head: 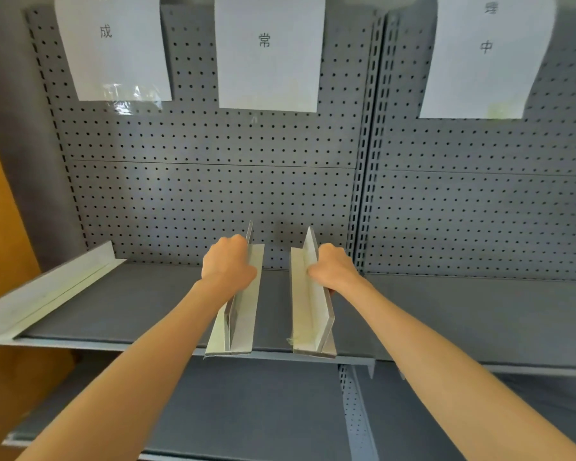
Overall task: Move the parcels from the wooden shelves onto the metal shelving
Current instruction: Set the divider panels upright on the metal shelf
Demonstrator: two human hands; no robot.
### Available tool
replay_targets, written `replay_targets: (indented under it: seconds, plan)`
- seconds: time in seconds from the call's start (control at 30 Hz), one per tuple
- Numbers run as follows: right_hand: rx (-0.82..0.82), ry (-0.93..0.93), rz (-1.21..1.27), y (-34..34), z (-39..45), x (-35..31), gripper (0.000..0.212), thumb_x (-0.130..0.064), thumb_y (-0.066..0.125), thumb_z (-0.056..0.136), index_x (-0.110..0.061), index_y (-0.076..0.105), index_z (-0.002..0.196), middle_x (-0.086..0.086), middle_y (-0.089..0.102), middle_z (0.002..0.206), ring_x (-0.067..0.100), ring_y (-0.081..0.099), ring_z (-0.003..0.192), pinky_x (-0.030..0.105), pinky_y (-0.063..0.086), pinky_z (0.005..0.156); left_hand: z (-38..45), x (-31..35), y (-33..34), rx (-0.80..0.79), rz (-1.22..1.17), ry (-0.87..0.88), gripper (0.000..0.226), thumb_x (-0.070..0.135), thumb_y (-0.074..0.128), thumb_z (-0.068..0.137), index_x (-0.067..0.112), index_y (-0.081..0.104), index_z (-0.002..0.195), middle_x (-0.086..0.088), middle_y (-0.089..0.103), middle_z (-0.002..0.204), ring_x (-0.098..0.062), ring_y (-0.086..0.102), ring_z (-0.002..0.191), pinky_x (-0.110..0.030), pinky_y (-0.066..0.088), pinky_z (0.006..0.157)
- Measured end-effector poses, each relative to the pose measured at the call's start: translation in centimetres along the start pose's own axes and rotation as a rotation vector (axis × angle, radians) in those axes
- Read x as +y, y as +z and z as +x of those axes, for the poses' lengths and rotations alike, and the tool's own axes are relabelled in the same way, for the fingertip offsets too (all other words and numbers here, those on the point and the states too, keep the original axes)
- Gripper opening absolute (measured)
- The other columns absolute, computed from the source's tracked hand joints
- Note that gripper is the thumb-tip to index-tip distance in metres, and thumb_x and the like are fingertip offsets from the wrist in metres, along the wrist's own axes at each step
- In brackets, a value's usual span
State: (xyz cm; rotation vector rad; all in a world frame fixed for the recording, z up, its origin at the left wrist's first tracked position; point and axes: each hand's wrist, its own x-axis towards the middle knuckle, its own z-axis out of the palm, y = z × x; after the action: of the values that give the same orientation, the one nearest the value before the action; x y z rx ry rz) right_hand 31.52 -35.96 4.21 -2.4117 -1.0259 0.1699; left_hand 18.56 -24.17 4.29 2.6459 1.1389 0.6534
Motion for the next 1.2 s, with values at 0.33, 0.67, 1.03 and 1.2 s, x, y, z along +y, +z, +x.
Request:
replay_targets:
  seconds: [0.33,0.67,1.03,1.2]
  plan:
    - [0.064,0.092,0.036,-2.3,-1.1,5.3,0.028,0.001,0.047,0.084,-0.014,0.031,0.067,0.003,0.037,0.068,0.016,0.036,0.056,0.026,0.027,0.046,-0.7,4.5,1.4,-0.022,-0.034,0.075,0.03,-0.002,0.055,0.077,0.011,0.056,0.105,-0.01,0.059,0.087,-0.021,0.05,0.06,-0.031,0.044,0.055]
    - [0.109,0.161,0.032,-4.1,-1.9,10.4,0.024,0.005,0.044,0.081,-0.012,0.034,0.068,0.004,0.04,0.068,0.018,0.04,0.056,0.026,0.031,0.047,-0.8,8.6,3.8,-0.071,-0.044,0.099,0.022,-0.005,0.054,0.075,0.008,0.039,0.066,-0.003,0.037,0.059,-0.015,0.034,0.048,-0.023,0.031,0.043]
    - [0.117,0.157,0.032,-8.3,-0.3,20.2,0.023,0.003,0.046,0.082,-0.013,0.034,0.069,0.003,0.041,0.069,0.017,0.041,0.057,0.026,0.031,0.046,-0.7,17.5,9.2,-0.094,-0.038,0.123,0.03,-0.004,0.055,0.076,0.017,0.044,0.095,-0.009,0.056,0.076,-0.02,0.048,0.054,-0.026,0.04,0.047]
    - [0.086,0.096,0.028,-10.1,1.0,24.0,0.011,0.001,0.048,0.084,-0.008,0.045,0.079,0.005,0.047,0.074,0.018,0.046,0.06,0.026,0.034,0.047,-1.0,20.8,11.8,-0.073,-0.036,0.046,0.027,-0.002,0.055,0.075,0.016,0.041,0.089,-0.008,0.055,0.08,-0.021,0.049,0.056,-0.023,0.039,0.045]
